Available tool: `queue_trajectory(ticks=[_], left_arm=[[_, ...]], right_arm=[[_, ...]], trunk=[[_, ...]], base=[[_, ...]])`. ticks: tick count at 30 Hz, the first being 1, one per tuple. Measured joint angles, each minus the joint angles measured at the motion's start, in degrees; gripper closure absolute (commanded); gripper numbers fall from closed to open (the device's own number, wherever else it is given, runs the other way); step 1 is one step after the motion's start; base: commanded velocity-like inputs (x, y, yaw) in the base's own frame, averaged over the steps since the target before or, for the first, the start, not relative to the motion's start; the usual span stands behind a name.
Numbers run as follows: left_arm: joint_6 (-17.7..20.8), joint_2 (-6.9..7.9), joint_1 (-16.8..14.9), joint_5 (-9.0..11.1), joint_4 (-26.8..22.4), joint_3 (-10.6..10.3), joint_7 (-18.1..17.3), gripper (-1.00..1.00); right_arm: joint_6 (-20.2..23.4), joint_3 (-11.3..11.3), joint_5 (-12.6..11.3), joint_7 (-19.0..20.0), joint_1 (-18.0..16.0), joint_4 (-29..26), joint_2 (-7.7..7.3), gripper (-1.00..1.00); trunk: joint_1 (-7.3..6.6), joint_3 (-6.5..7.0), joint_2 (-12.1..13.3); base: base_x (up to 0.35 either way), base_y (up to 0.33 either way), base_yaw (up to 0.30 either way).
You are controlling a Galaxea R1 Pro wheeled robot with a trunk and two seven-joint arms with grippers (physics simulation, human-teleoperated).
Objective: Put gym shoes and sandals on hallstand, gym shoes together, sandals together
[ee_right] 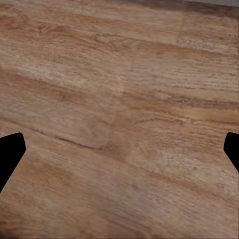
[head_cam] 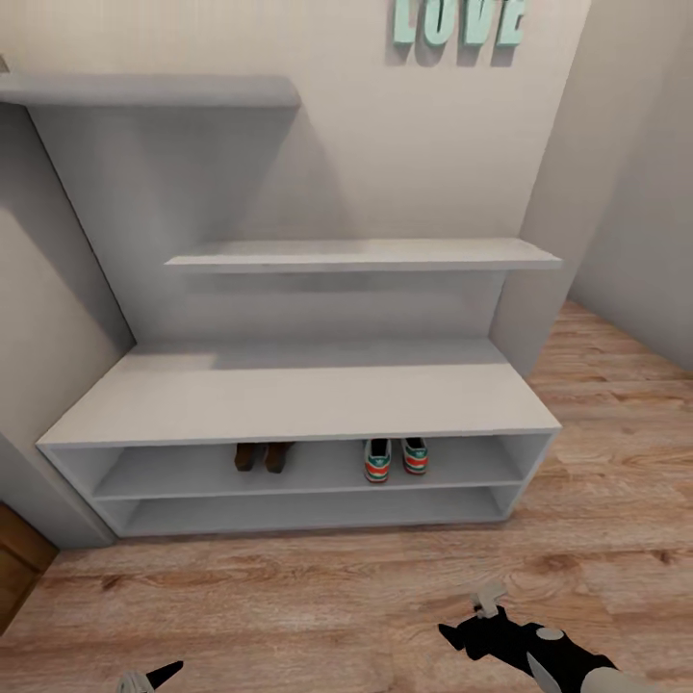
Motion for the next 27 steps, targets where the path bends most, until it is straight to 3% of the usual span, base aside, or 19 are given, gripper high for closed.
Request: queue_trajectory(ticks=[5,12,14,21,22,27], left_arm=[[-0.04,-0.06,0.01,0.09,0.7,0.0,2.83,-1.0],[0.0,-0.25,0.0,0.15,1.15,0.07,4.01,-1.0],[0.01,-0.34,0.0,0.16,1.23,0.1,4.63,-1.0],[-0.08,-0.54,0.02,0.12,1.32,0.11,8.1,-1.0],[-0.32,-0.9,0.01,0.09,2.31,0.07,12.66,-1.0],[-0.31,-1.38,0.0,0.14,2.53,0.13,13.35,-1.0]], right_arm=[[-0.31,0.11,-0.05,1.94,3.17,0.38,-1.12,-1.0],[-0.72,0.03,-0.15,2.55,6.55,0.46,-1.26,-1.0],[-3.14,0.08,-0.15,2.63,8.33,0.47,-0.93,-1.0],[-7.01,0.07,-0.06,2.35,9.69,0.49,0.27,-1.0],[-8.28,0.44,0.64,2.21,10.76,1.14,2.62,-1.0],[-8.32,0.14,0.54,2.14,11.33,1.41,3.26,-1.0]], trunk=[[-1.1,0.89,2.01],[-2.64,2.15,4.81],[-3.08,2.51,5.62],[-4.61,3.77,8.42],[-4.83,3.94,8.82],[-5.93,4.85,10.83]], base=[[0.0,0.0,0.0],[0.0,0.0,0.0],[0.0,0.0,0.0],[0.0,0.0,0.0],[0.0,0.0,0.0],[0.0,0.0,0.0]])
